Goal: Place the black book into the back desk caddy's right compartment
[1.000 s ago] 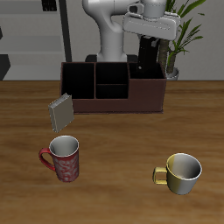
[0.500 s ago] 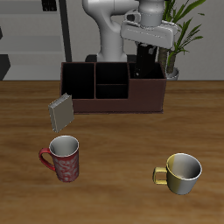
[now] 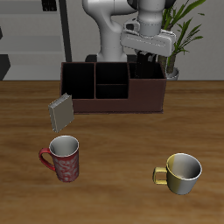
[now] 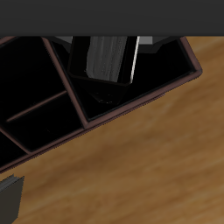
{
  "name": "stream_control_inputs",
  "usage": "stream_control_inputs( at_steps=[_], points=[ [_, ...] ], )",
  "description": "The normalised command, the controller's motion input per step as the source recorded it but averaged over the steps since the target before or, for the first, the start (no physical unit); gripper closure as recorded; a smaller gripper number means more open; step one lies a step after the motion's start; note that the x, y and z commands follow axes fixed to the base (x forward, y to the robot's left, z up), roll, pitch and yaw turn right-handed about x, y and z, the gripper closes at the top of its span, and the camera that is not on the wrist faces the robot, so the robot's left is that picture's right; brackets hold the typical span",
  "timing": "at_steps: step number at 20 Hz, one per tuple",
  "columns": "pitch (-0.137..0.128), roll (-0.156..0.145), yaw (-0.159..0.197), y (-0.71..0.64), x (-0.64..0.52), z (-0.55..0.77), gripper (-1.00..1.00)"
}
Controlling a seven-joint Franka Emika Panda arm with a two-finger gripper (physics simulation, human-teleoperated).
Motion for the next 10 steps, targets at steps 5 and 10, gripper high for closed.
stream_control_inputs(
  at_steps=[5,10],
  points=[
    [0.015,0.017,-0.014,0.05,0.0,-0.23,1.0],
    [-0.007,0.034,0.012,0.15,-0.03,-0.19,1.0]
  ],
)
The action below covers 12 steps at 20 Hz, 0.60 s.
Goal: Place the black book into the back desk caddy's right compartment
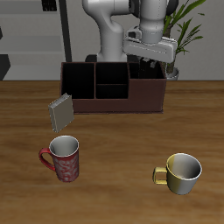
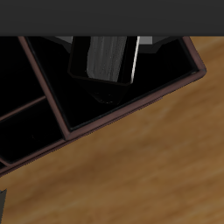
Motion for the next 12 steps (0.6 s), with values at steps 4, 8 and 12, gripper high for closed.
stream_control_inputs(
  at_steps=[4,8,12],
  points=[
    [0.013,0.014,0.002,0.06,0.01,-0.11,1.0],
    [0.03,-0.009,-0.013,-0.03,0.08,-0.15,1.0],
    [0.039,0.038,-0.016,-0.01,0.04,-0.07,-1.0]
  ],
)
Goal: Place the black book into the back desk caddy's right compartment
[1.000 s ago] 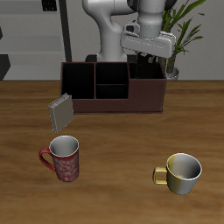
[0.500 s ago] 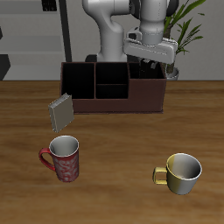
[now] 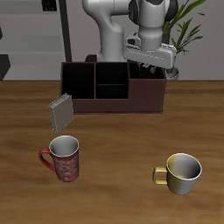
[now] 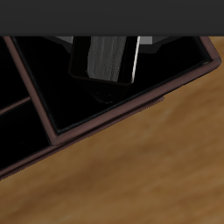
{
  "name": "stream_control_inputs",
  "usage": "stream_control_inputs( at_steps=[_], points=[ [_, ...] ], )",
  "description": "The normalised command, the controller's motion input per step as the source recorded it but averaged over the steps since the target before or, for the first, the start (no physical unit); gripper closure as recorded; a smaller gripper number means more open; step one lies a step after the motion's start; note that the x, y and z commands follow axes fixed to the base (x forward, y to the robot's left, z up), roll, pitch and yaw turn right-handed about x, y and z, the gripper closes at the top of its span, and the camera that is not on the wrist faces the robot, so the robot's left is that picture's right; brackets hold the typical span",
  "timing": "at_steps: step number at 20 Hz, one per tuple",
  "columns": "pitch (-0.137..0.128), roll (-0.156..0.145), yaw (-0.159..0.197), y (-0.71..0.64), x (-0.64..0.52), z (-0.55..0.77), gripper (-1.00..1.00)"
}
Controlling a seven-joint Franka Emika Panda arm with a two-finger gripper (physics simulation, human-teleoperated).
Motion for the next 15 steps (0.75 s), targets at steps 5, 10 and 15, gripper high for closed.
stream_control_inputs(
  at_steps=[5,10,15],
  points=[
    [0.009,0.01,-0.018,0.0,0.02,0.02,-1.0],
    [-0.006,-0.024,0.013,-0.08,0.01,0.03,-1.0],
    [0.015,-0.054,0.012,-0.22,0.15,0.03,-1.0]
  ],
)
